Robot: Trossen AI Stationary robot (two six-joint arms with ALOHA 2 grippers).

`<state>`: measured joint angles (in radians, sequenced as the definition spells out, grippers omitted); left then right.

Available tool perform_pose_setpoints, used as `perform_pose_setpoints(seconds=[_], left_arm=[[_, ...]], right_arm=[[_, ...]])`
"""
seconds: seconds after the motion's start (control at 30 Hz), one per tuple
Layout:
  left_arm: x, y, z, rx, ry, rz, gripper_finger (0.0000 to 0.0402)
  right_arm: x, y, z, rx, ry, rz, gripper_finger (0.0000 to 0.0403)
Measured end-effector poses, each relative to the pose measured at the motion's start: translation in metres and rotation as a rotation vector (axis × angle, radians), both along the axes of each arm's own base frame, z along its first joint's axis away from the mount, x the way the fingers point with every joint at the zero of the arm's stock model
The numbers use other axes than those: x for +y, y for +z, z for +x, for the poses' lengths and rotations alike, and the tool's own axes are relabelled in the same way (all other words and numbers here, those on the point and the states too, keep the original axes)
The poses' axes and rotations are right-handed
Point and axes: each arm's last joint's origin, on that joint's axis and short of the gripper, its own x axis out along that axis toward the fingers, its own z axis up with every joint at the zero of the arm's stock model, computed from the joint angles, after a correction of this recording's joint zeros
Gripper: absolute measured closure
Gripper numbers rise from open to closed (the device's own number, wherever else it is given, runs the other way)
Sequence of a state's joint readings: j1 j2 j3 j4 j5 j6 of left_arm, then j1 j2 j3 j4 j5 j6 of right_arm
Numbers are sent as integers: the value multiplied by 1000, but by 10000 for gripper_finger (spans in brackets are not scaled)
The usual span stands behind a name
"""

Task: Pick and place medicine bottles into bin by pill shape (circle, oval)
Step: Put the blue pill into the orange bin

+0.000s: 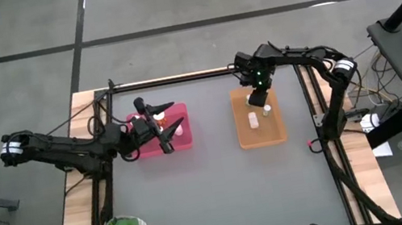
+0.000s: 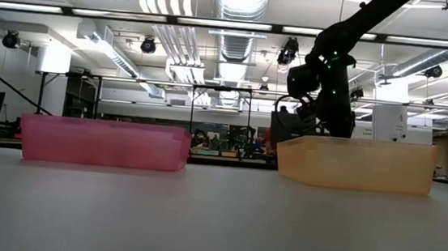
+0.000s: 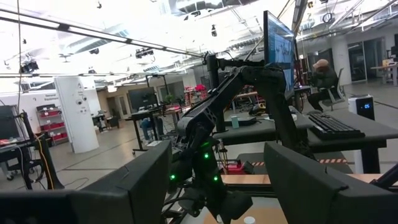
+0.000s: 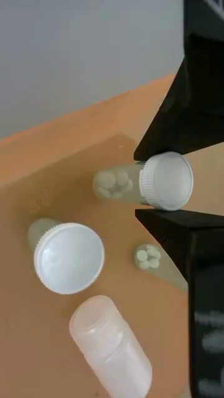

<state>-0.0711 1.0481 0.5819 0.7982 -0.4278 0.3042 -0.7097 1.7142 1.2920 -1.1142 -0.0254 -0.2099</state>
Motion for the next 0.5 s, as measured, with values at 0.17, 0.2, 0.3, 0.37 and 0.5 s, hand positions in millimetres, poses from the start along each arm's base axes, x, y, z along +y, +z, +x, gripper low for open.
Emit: perform_pose_setpoints(seconds=[0.17, 0.2, 0.3, 0.37, 0.5], left_arm=[[0, 0, 0, 0, 0, 0, 162], [0, 0, 0, 0, 0, 0, 162], [0, 0, 0, 0, 0, 0, 162], [0, 0, 0, 0, 0, 0, 162], [0, 0, 0, 0, 0, 0, 162]], right_arm=[[0, 0, 0, -1, 0, -1, 281], [0, 0, 0, 0, 0, 0, 282], [1, -2, -1, 5, 0, 4, 282], [2, -4, -2, 11, 0, 9, 280], [3, -7, -4, 20, 1, 16, 277]])
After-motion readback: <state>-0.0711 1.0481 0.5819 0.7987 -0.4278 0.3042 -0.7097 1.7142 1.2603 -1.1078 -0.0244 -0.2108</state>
